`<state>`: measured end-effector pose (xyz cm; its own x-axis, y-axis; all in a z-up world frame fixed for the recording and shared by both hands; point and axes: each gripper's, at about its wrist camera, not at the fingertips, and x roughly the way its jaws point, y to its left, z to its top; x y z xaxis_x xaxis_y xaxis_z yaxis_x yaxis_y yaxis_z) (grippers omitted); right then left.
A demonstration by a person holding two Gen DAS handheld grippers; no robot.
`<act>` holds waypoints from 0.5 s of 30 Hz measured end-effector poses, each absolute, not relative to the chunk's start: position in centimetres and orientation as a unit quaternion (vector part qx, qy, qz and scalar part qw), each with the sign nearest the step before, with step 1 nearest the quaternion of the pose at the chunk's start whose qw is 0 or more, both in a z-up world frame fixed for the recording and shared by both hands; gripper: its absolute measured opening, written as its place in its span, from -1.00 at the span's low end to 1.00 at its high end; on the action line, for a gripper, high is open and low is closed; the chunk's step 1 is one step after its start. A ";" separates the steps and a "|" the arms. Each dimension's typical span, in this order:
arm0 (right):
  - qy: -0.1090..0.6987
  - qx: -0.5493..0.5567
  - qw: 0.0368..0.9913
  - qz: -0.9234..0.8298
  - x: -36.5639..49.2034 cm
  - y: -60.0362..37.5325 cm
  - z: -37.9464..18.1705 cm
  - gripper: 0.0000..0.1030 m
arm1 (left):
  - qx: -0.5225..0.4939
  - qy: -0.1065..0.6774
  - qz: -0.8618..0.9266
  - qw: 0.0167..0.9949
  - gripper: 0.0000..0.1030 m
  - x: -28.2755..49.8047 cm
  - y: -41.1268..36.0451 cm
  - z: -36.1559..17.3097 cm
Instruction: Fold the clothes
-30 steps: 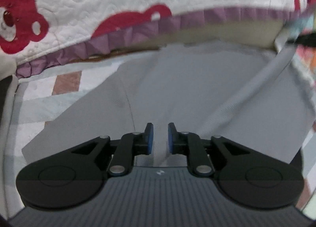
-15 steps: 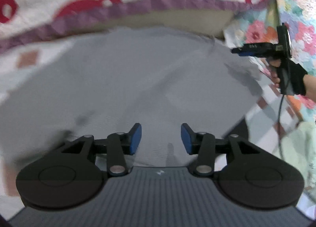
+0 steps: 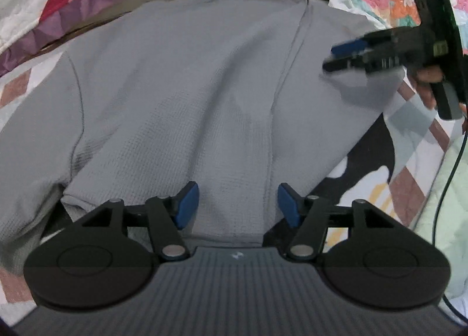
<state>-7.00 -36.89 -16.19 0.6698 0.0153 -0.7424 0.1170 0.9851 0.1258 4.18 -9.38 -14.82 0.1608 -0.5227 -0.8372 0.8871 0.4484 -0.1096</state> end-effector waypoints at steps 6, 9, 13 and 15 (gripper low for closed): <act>0.411 0.019 0.911 -0.001 -5.8 -33.9 -16.7 0.41 | 0.246 0.395 -0.460 0.756 -0.82 4.1 -9.2 -14.7; 0.408 0.017 0.913 0.004 -5.3 -33.1 -16.6 0.42 | 0.222 0.402 -0.456 0.763 -0.81 5.1 -8.7 -14.2; 0.410 0.002 0.912 0.024 -4.4 -31.2 -16.3 0.42 | 0.161 0.417 -0.479 0.755 -0.26 6.8 -7.3 -12.7; 0.413 -0.002 0.910 0.037 -4.1 -29.9 -16.3 0.42 | 0.139 0.417 -0.496 0.749 0.09 6.9 -6.6 -12.0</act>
<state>-4.11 -29.86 -16.34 0.6569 0.0647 -0.7512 -0.0687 0.9973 0.0259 6.93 -6.65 -11.97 0.1611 -0.6271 -0.7621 0.8583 0.4703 -0.2055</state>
